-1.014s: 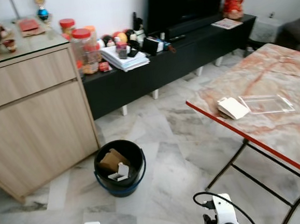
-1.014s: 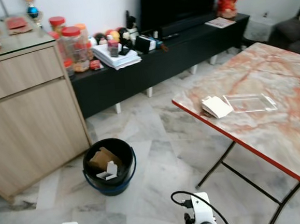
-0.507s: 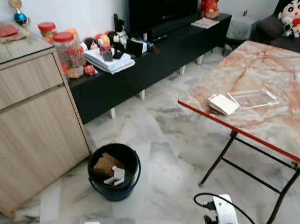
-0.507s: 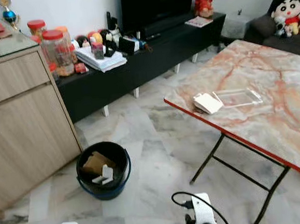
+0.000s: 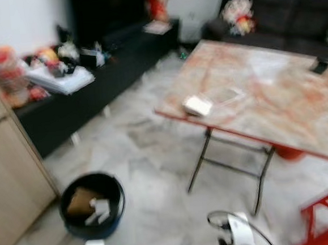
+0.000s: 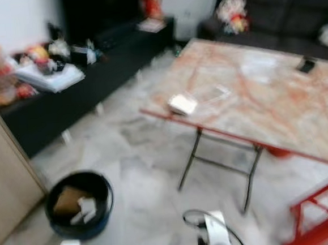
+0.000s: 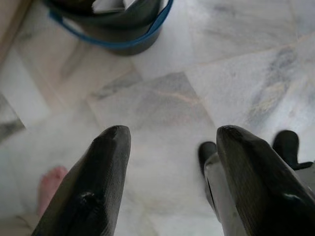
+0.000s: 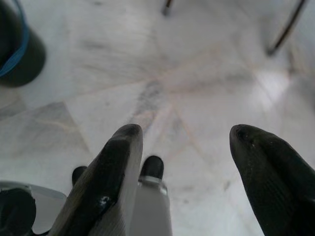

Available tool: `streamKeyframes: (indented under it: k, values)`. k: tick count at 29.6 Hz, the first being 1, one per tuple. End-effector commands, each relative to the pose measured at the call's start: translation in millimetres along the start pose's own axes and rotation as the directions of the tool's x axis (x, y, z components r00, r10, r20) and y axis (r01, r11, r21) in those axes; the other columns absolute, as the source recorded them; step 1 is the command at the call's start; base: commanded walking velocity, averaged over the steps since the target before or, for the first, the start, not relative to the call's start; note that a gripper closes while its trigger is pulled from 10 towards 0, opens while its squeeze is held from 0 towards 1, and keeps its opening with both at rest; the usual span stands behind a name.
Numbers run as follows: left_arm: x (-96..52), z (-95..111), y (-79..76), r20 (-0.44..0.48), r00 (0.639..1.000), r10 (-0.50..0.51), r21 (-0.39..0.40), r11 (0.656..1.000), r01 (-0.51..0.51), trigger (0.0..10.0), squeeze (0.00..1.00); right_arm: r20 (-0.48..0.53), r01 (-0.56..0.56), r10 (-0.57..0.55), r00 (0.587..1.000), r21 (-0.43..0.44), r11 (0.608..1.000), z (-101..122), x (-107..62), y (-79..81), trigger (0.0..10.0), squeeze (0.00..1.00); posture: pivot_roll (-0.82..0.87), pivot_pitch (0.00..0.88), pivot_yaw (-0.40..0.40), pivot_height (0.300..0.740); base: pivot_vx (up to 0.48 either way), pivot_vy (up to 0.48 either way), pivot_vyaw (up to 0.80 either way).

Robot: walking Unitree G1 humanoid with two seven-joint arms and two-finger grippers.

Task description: Picking trash to rubbish bin

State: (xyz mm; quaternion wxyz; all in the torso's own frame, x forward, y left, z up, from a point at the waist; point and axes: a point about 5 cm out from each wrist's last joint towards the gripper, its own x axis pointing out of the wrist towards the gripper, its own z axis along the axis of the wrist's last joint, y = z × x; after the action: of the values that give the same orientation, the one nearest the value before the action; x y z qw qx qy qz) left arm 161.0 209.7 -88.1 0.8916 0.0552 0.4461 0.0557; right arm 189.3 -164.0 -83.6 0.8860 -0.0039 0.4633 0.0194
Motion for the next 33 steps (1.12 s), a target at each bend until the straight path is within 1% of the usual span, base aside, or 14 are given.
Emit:
streamKeyframes:
  k: [1, 14, 18, 23, 24, 26, 27, 29, 30, 31, 32, 33]
  values:
    - [0.8, 2.7, -8.3, 0.004, 1.000, -0.025, 0.018, 1.000, 0.025, 10.0, 0.00, -0.002, 0.028, -0.028, 1.000, 0.006, 1.000, -0.4, -0.9, -9.3, 10.0, 0.00, 0.04, 0.000, -0.057, 0.740, 0.000, 0.000, -0.80]
    - [1.1, 3.6, -8.4, 0.004, 1.000, -0.020, 0.022, 1.000, 0.020, 10.0, 0.00, -0.004, 0.034, -0.034, 0.999, 0.018, 0.999, -1.3, -1.1, -9.9, 10.0, 0.00, 0.04, 0.000, -0.054, 0.740, 0.000, 0.000, -0.80]
    - [1.9, 8.7, -8.2, 0.029, 1.000, -0.009, 0.029, 1.000, 0.008, 10.0, 0.00, -0.001, 0.032, -0.032, 0.999, 0.020, 0.999, -0.8, -1.0, -9.4, 10.0, 0.00, 0.04, 0.000, -0.055, 0.740, 0.000, 0.000, -0.80]
    - [4.0, 21.9, -4.5, 0.080, 0.997, 0.022, 0.037, 0.999, -0.025, 10.0, 0.00, 0.035, 0.022, -0.023, 0.999, 0.028, 0.999, 7.3, 0.1, -6.7, 10.0, 0.00, 0.05, 0.000, -0.056, 0.740, 0.000, 0.000, 0.00]
    - [4.0, 21.9, -4.5, 0.080, 0.997, 0.022, 0.037, 0.999, -0.025, 10.0, 0.00, 0.035, 0.022, -0.023, 0.999, 0.028, 0.999, 7.3, 0.1, -6.7, 10.0, 0.00, 0.05, 0.000, -0.056, 0.740, 0.000, 0.000, 0.00]
    - [5.4, 32.6, -0.6, 0.121, 0.991, 0.049, 0.038, 0.998, -0.054, 10.0, 0.00, 0.060, 0.002, -0.002, 0.998, 0.004, 1.000, 14.8, 1.1, -3.6, 10.0, 0.00, 0.05, 0.000, -0.056, 0.740, 0.000, 0.000, 0.00]
    - [5.4, 32.6, -0.6, 0.121, 0.991, 0.049, 0.038, 0.998, -0.054, 10.0, 0.00, 0.060, 0.002, -0.002, 0.998, 0.004, 1.000, 14.8, 1.1, -3.6, 10.0, 0.00, 0.05, 0.000, -0.056, 0.740, 0.000, 0.000, 0.00]
    - [6.9, 49.4, 4.4, 0.185, 0.979, 0.083, 0.033, 0.995, -0.091, 10.0, 0.00, 0.111, -0.021, 0.022, 0.994, -0.016, 1.000, 29.4, 2.4, 0.3, 10.0, 0.00, 0.05, 0.000, -0.058, 0.740, 0.000, 0.000, 0.00]
    - [6.9, 49.4, 4.4, 0.185, 0.979, 0.083, 0.033, 0.995, -0.091, 10.0, 0.00, 0.111, -0.021, 0.022, 0.994, -0.016, 1.000, 29.4, 2.4, 0.3, 10.0, 0.00, 0.05, 0.000, -0.058, 0.740, 0.000, 0.000, 0.00]
    - [7.4, 67.9, 9.3, 0.255, 0.960, 0.117, 0.010, 0.992, -0.124, 10.0, 0.00, 0.177, -0.034, 0.038, 0.983, -0.023, 0.999, 48.3, 3.2, 3.2, 10.0, 0.00, 0.05, 0.000, -0.058, 0.740, 0.000, 0.000, 0.00]
    - [7.4, 67.9, 9.3, 0.255, 0.960, 0.117, 0.010, 0.992, -0.124, 10.0, 0.00, 0.177, -0.034, 0.038, 0.983, -0.023, 0.999, 48.3, 3.2, 3.2, 10.0, 0.00, 0.05, 0.000, -0.058, 0.740, 0.000, 0.000, 0.00]
    - [7.1, 79.4, 10.5, 0.302, 0.945, 0.127, -0.003, 0.991, -0.132, 10.0, 0.00, 0.229, -0.045, 0.050, 0.972, -0.028, 0.999, 62.3, 3.0, 5.5, 10.0, 0.00, 0.05, 0.000, -0.058, 0.740, 0.000, 0.000, 0.00]
